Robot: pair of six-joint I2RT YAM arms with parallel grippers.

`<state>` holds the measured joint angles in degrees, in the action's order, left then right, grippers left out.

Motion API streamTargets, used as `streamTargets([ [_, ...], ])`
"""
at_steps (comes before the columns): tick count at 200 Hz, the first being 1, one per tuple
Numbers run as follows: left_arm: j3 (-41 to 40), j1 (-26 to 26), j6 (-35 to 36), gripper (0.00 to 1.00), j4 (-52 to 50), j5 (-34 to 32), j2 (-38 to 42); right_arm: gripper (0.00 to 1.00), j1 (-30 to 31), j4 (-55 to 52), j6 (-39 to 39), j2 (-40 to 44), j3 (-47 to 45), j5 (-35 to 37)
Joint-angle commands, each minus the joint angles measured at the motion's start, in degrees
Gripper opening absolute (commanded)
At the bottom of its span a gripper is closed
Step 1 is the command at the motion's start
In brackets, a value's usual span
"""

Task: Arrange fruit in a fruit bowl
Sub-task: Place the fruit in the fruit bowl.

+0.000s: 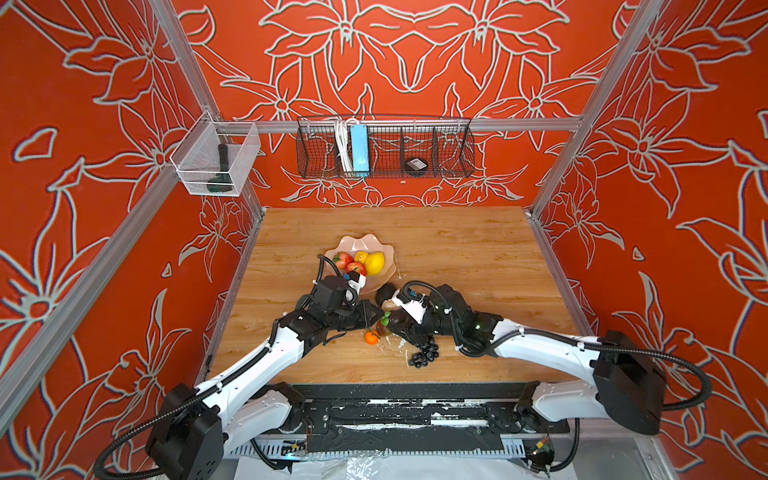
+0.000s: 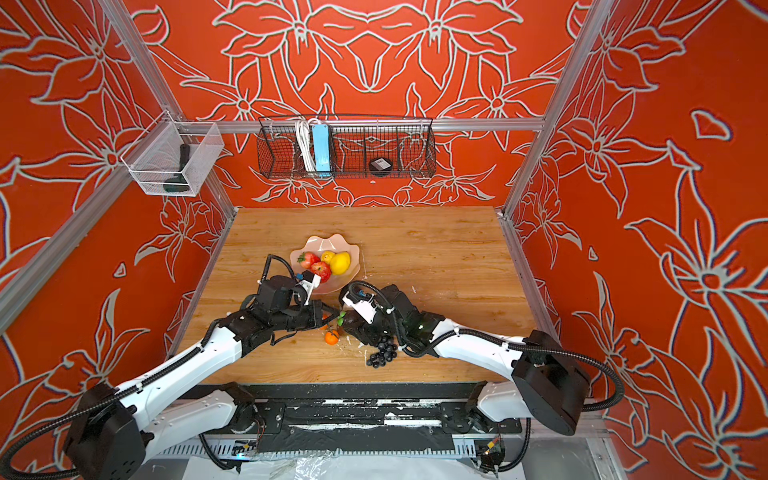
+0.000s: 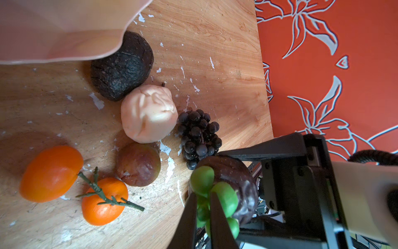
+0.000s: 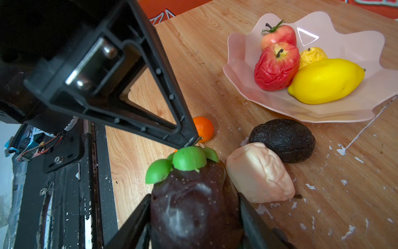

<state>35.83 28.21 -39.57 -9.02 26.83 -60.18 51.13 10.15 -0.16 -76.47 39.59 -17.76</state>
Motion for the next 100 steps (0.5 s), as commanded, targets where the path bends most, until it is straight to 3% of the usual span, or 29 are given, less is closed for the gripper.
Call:
streamTargets([
  [1,0.82,0.62,0.1,0.1,0.11,0.12,-0.15,0.44,0.72,1.45,0.5,-0.35,1.03,0.7],
  [30,0.9,0.62,0.1,0.05,-0.17,-0.6,0.26,0.45,0.84,1.21,0.27,-0.35,1.15,1.47],
  [58,2.42,0.62,1.86,0.03,-2.97,-3.48,0.86,0.53,0.74,-0.39,0.07,-0.3,1.73,2.35],
  [69,4.46,0.62,3.54,0.02,-5.86,-5.7,0.73,0.61,0.81,-2.0,-0.02,-0.19,2.3,3.06],
  [79,6.8,0.62,5.29,0.01,-8.74,-8.5,0.52,0.75,0.73,-3.74,0.01,0.36,2.76,4.55],
  [100,11.98,0.61,8.44,0.01,-14.45,-14.94,-0.43,0.97,0.72,-10.87,-0.05,3.12,4.6,11.62],
])
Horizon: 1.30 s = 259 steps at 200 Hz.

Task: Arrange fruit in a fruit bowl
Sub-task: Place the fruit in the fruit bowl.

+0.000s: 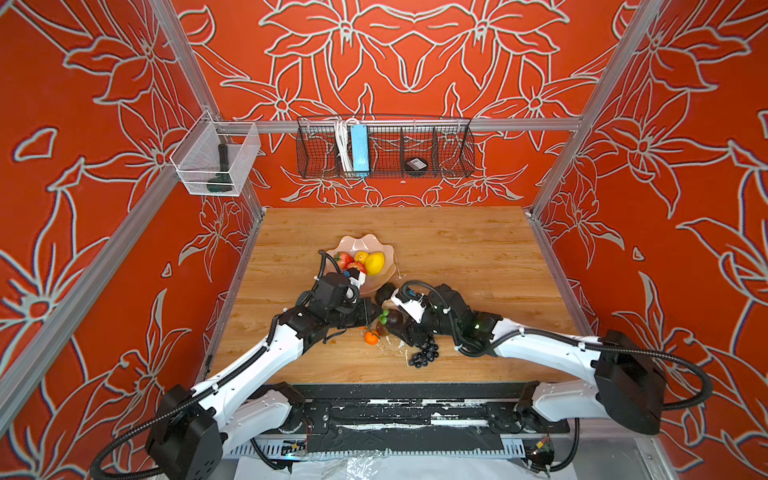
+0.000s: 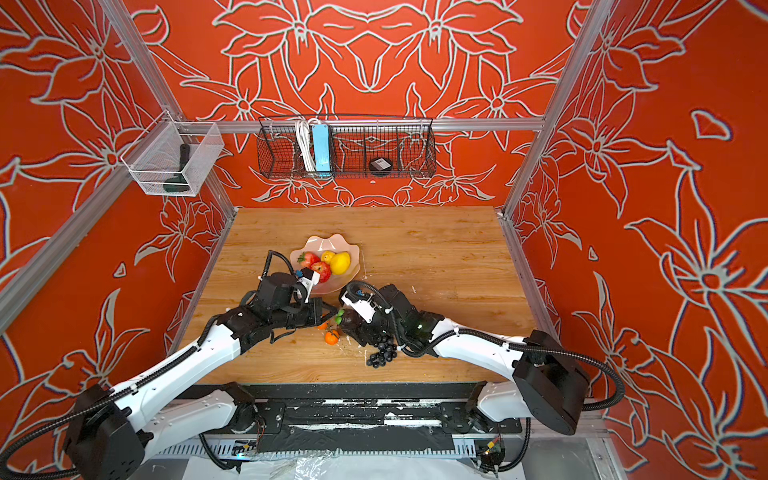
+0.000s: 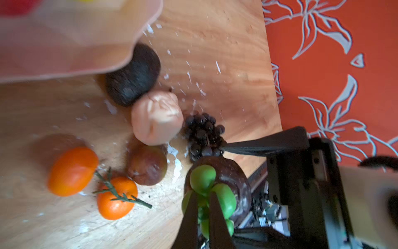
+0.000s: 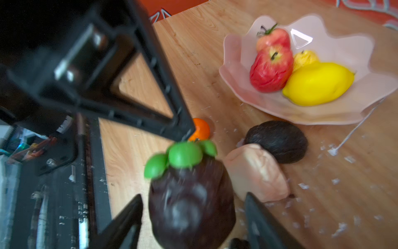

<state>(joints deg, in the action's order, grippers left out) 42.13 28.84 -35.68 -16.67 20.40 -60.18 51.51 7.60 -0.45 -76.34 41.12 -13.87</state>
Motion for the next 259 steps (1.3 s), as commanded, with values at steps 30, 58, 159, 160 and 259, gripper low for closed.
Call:
streamTargets([
  [30,11.83,-0.08,6.27,0.0,-10.28,-15.88,-3.82,0.98,0.02,-13.13,0.91,9.95,2.62,15.72],
  [58,20.74,-0.03,8.34,0.0,-14.03,-25.48,-11.23,0.98,-0.27,-10.12,-1.94,14.63,-2.02,24.42],
  [159,55.07,-0.1,16.35,0.0,-30.26,-37.58,-42.63,0.98,-0.35,-0.61,-3.84,19.47,-12.74,33.39],
  [160,55.2,-0.1,16.39,0.0,-30.44,-37.6,-42.77,0.98,-0.35,-0.59,-3.85,19.52,-12.74,33.38],
  [259,59.3,-0.01,16.87,0.0,-35.67,-37.25,-51.92,0.98,-0.35,-0.26,-4.54,19.14,-13.06,35.19],
])
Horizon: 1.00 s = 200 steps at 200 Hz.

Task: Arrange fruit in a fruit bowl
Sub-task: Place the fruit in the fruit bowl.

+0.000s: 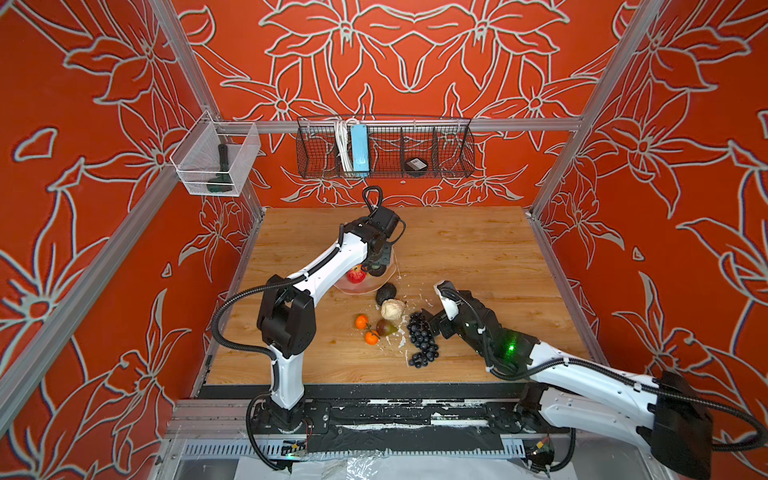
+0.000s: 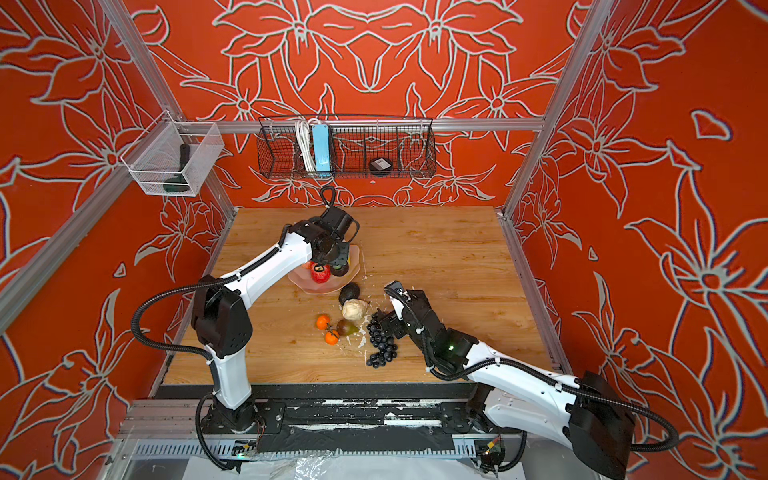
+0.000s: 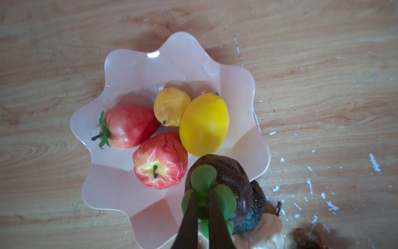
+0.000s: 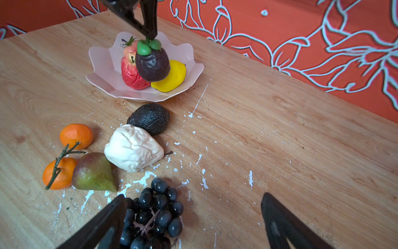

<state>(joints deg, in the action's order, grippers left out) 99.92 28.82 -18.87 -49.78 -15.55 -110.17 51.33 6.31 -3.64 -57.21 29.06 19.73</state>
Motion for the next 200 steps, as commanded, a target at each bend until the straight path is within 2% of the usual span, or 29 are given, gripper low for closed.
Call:
streamTargets([
  [1,1.55,0.01,0.07,0.0,-2.49,-1.26,-2.0,0.98,-0.18,1.05,-1.32,0.0,-1.0,1.61],
  [107,3.23,0.54,0.1,0.0,-1.26,-0.71,-7.44,0.98,-0.18,1.6,-1.37,-0.13,-1.22,1.55],
  [152,3.61,0.98,-0.15,0.19,-1.72,-1.24,-7.36,0.98,-0.19,1.79,-1.37,-0.22,-1.2,1.5],
  [200,4.04,0.98,-0.16,0.27,-2.4,-1.41,-6.54,0.98,-0.22,1.78,-1.52,-0.69,-1.02,1.05],
])
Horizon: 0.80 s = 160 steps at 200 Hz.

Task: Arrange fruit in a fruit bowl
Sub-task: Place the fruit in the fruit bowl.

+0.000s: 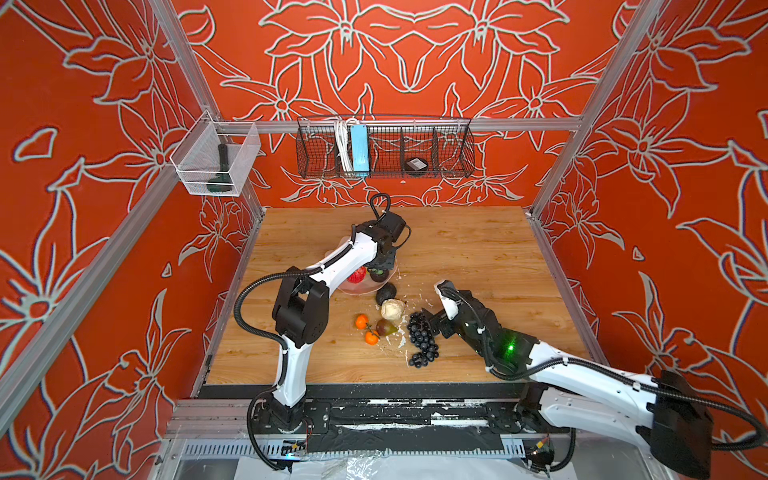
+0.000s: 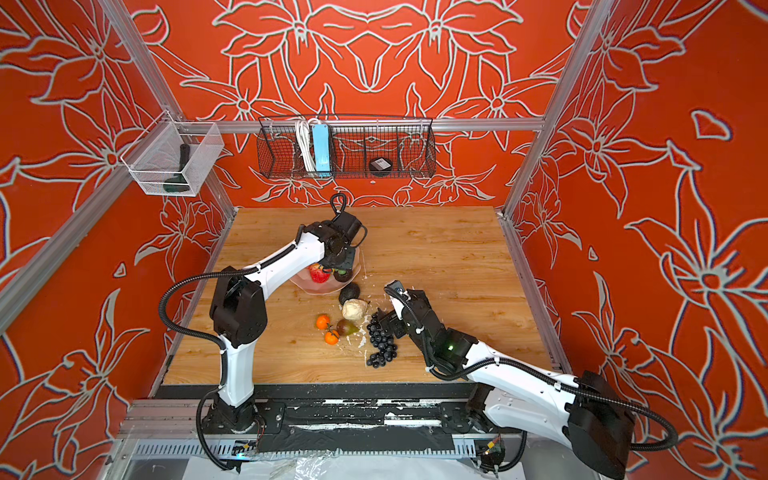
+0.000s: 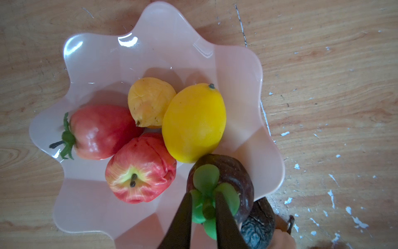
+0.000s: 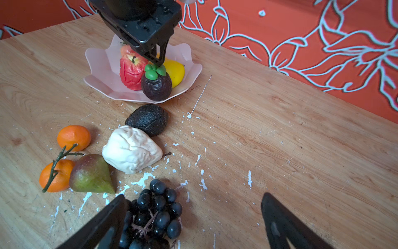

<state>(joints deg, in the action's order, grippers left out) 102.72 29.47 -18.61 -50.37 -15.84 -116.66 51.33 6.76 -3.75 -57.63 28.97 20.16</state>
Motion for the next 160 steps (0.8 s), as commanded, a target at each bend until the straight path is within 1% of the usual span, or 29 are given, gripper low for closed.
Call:
streamTargets([
  [1,1.21,0.32,-0.4,0.27,-1.82,-1.13,-0.05,0.98,-0.2,1.32,-1.43,-0.24,-0.98,0.64],
  [62,1.33,0.32,-0.72,0.35,-2.14,-1.03,1.13,0.98,-0.2,1.5,-1.44,-0.87,-0.9,0.3],
  [128,0.6,0.37,-1.68,0.41,-1.36,-0.79,3.08,0.98,-0.25,1.69,-1.44,-1.61,-0.71,0.04],
  [160,0.47,0.32,-1.92,0.42,-1.04,-0.77,4.17,0.98,-0.19,1.67,-1.44,-1.68,-0.6,-0.01],
])
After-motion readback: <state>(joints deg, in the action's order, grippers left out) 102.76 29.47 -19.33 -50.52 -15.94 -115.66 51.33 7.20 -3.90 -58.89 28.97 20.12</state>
